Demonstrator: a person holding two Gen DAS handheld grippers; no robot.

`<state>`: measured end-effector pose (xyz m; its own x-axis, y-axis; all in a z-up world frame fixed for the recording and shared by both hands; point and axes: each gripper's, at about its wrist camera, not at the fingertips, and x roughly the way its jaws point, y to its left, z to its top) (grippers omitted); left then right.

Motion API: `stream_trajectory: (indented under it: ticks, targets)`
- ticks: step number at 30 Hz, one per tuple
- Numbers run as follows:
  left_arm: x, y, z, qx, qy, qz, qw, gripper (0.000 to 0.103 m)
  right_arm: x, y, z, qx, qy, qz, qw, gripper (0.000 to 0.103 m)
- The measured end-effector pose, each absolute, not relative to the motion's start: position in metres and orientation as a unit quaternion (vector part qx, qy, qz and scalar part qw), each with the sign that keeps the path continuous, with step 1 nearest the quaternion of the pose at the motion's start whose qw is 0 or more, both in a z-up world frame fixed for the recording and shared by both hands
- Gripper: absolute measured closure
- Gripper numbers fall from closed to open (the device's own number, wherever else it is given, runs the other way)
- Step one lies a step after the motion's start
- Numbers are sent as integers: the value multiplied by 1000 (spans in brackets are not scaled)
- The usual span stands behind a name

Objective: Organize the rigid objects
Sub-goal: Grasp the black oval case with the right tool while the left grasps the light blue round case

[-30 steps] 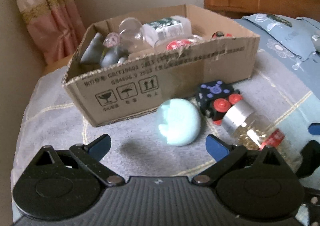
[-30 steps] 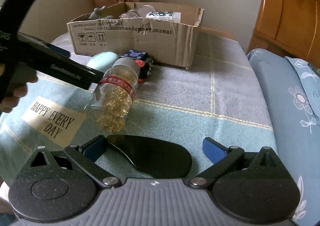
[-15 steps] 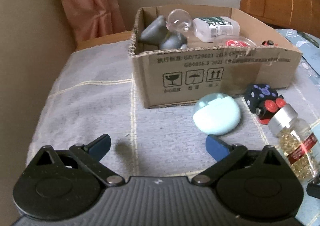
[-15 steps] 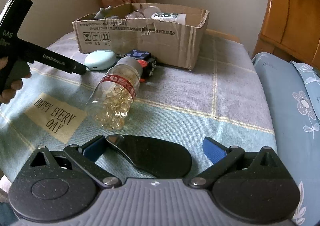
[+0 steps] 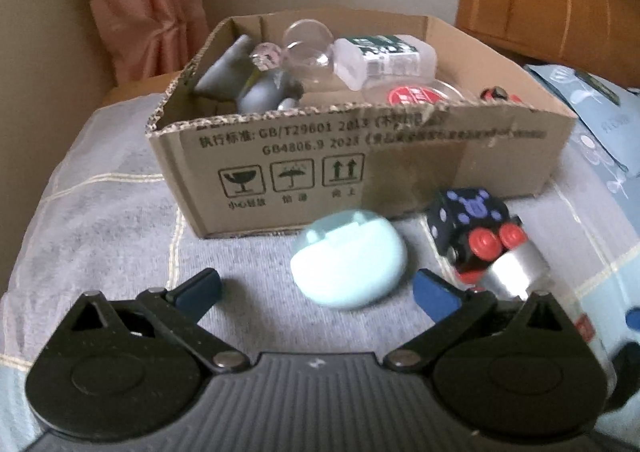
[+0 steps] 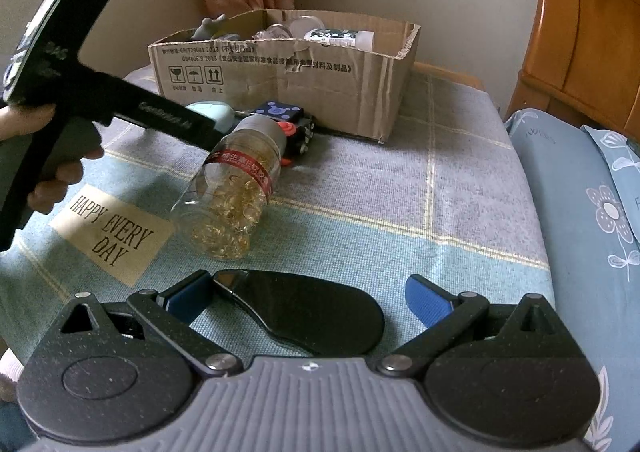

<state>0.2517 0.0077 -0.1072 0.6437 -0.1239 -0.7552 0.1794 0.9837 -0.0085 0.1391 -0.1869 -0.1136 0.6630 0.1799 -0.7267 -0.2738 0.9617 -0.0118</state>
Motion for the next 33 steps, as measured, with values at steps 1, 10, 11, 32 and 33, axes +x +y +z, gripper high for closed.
stream_trajectory:
  ticks: [1, 10, 11, 32, 33]
  targets:
    - [253, 7, -107, 32, 414, -79, 906, 1, 139, -187, -114, -60, 391, 126, 910, 0]
    - [253, 14, -107, 16, 412, -42, 910, 0, 134, -191, -113, -64, 392, 134, 908, 0]
    - [251, 16, -107, 14, 412, -38, 910, 0, 131, -192, -113, -65, 393, 136, 907, 0]
    - [251, 5, -103, 12, 407, -42, 912, 12, 133, -150, -110, -95, 399, 206, 889, 0]
    - [251, 5, -103, 12, 406, -42, 913, 12, 133, -151, -110, -94, 398, 205, 889, 2]
